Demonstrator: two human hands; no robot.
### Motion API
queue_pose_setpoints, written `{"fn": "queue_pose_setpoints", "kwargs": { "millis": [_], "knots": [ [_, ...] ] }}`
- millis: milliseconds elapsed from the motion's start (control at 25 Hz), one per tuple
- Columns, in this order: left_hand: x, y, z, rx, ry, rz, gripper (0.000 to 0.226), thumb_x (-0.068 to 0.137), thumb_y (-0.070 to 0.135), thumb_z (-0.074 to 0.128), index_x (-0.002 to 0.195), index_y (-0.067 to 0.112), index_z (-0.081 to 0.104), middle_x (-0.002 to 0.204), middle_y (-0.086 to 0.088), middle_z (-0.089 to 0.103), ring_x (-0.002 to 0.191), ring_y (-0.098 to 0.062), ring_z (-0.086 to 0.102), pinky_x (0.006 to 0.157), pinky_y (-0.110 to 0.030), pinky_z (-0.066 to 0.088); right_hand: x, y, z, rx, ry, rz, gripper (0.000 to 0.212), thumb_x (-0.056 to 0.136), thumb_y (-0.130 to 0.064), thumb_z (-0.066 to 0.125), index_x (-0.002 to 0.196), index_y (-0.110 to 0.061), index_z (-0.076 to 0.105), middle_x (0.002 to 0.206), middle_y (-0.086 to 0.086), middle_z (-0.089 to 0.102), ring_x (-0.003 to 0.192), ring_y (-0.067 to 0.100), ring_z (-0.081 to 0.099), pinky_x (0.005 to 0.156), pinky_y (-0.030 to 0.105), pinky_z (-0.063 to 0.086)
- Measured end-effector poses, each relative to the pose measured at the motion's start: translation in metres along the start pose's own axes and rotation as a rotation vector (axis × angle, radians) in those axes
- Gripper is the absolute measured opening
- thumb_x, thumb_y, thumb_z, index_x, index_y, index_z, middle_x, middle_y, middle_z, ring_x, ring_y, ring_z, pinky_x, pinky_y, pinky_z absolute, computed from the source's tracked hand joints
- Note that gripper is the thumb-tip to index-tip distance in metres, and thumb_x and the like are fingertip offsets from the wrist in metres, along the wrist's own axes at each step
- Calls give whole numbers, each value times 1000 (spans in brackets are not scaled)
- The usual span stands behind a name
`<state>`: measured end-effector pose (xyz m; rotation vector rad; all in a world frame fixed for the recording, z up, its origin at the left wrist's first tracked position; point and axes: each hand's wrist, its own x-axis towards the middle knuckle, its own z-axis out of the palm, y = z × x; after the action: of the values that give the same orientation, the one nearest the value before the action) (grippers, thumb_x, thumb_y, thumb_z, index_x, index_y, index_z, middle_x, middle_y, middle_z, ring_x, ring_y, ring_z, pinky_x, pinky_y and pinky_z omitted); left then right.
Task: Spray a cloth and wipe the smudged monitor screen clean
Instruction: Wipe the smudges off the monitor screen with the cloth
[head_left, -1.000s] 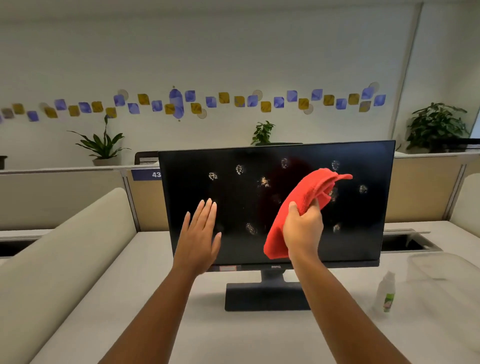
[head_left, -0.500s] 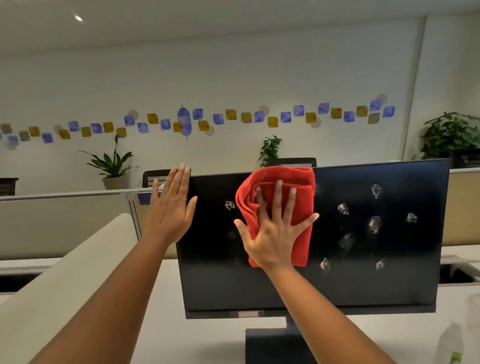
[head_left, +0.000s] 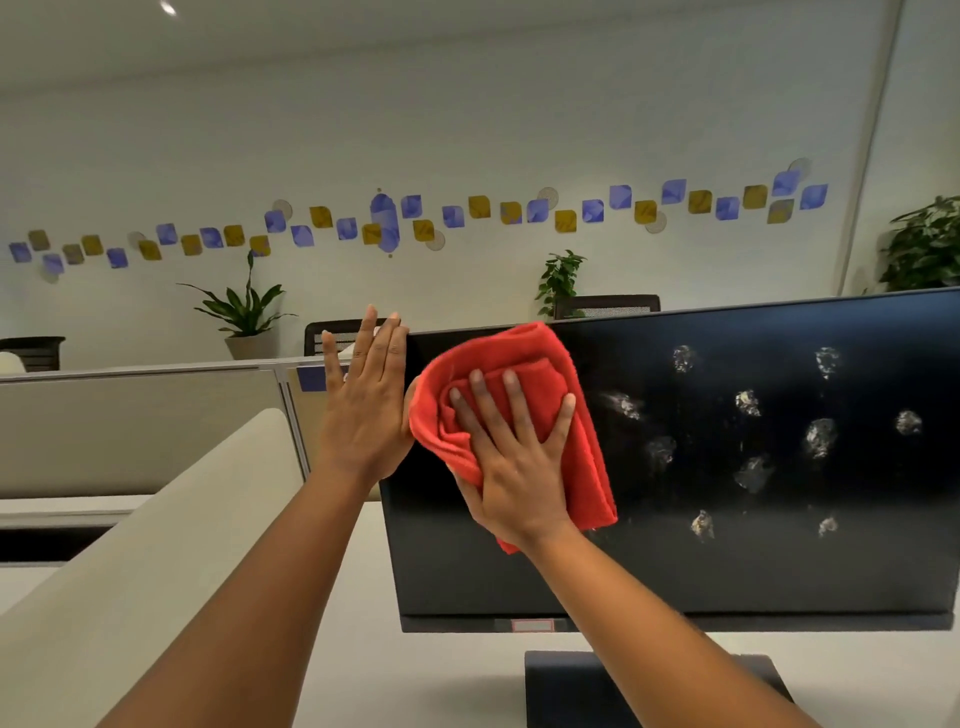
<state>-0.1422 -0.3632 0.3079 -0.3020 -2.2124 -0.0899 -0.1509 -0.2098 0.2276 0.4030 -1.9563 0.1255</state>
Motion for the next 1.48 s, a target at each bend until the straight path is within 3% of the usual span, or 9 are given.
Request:
{"fn": "queue_pose_setpoints", "kwargs": {
  "millis": [200, 320, 440, 640, 880, 1240, 1480],
  "knots": [
    [3, -6, -3, -108, -50, -24, 59, 90, 40, 17, 143, 15, 17, 154, -2, 19, 139, -6, -7, 112, -37, -17, -41, 12, 4, -90, -56, -81, 66, 82, -47, 44, 142, -33, 21, 156, -9, 5, 144, 18, -7, 103, 70, -5],
    [5, -6, -8, -160, -76, -32, 59, 89, 41, 14, 143, 17, 19, 153, -1, 22, 142, -10, 1, 111, -36, -17, -26, 20, -7, -76, -8, 103, 63, 80, -46, 41, 140, -36, 25, 152, -3, 15, 143, 20, -13, 96, 74, -9],
    [8, -6, -11, -198, -96, -45, 60, 88, 42, 11, 142, 18, 22, 152, -1, 24, 143, -10, 5, 110, -38, -21, 16, 15, -12, -41, 54, 221, 61, 84, -48, 37, 142, -34, 25, 152, -1, 12, 141, 21, -17, 98, 71, -13],
    [10, -17, -20, -316, -114, -31, 58, 89, 39, 8, 137, 20, 34, 145, 3, 39, 140, -8, 16, 111, -44, -21, 41, -21, 0, -39, 8, 11, 65, 83, -50, 40, 142, -27, 27, 152, 1, 27, 141, 26, 8, 104, 70, -3],
    [11, -16, -24, -368, -77, -42, 58, 90, 39, 9, 132, 18, 43, 140, -2, 46, 138, -9, 25, 107, -38, -24, -8, -40, 22, -29, -98, -234, 62, 86, -48, 37, 143, -28, 23, 152, -3, 14, 143, 20, -11, 108, 61, -12],
    [9, -16, -26, -282, -135, -58, 59, 88, 43, 10, 136, 21, 36, 147, -1, 37, 140, -15, 22, 107, -43, -24, -102, -31, 37, -156, -363, -601, 70, 86, -52, 39, 146, -25, 13, 154, -4, 12, 143, 25, -2, 110, 56, -5],
    [8, -15, -27, -237, -193, -81, 63, 85, 46, 6, 139, 23, 30, 150, 1, 31, 141, -16, 18, 108, -46, -22, -95, -17, 28, -159, -460, -894, 64, 85, -51, 47, 142, -28, 28, 151, -6, 27, 142, 22, 6, 111, 55, -7]
  ]
}}
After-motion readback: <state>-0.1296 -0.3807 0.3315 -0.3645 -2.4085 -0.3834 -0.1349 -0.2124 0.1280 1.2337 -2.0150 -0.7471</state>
